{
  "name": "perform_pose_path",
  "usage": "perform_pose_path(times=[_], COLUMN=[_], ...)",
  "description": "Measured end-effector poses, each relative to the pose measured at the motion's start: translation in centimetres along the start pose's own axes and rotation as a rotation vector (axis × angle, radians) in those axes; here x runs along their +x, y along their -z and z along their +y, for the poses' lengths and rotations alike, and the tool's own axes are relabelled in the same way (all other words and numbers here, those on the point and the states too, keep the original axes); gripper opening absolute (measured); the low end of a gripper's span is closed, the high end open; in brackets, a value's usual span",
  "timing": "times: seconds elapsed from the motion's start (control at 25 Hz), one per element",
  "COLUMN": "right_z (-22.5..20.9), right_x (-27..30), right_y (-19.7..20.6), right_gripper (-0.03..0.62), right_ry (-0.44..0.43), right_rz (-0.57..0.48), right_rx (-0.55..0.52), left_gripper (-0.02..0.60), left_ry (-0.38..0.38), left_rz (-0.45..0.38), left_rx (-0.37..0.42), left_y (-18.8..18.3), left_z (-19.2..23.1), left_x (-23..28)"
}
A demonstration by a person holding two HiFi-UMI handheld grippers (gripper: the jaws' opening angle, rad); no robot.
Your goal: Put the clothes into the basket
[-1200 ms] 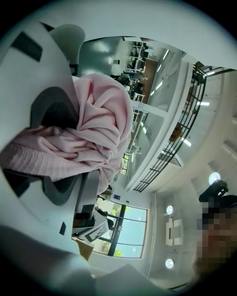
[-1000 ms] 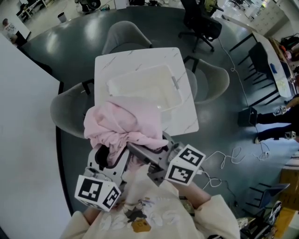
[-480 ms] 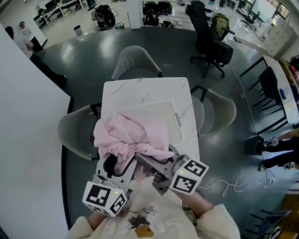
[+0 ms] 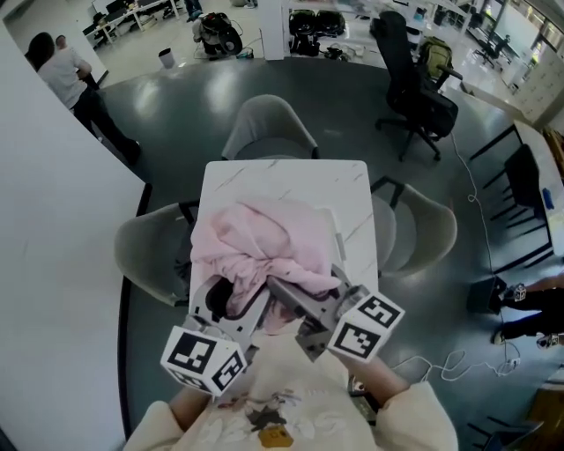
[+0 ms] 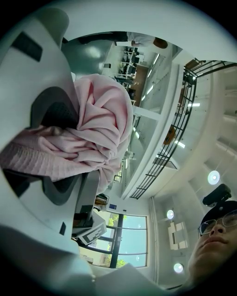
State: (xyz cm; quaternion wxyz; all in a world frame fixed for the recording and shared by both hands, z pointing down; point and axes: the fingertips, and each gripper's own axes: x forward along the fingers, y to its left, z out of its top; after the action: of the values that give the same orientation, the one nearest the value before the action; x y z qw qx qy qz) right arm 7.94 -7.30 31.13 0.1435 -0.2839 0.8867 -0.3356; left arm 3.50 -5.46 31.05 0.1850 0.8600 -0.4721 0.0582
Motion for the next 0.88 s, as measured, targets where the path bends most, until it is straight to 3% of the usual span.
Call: perform_pose_path(times=[0.28,0.88], right_z=[-1.9,-9.3], right_x=[1.5,3.4], right_y=[-0.1,4.6], right_gripper=[0.318,0.318], right_ry=[-0.001,0.084], right_rz=[0.016,0.106], right_rx=[-0.011,0.007], left_gripper=[0.244,0.244], left_ry=[0.001,0.043], left_rz=[-0.001,0.069], left_rx=[-0.021,-0.129], left_y=[0.3,7.1], left_z=[1.6,5.8], left_x=[1.8,6.4])
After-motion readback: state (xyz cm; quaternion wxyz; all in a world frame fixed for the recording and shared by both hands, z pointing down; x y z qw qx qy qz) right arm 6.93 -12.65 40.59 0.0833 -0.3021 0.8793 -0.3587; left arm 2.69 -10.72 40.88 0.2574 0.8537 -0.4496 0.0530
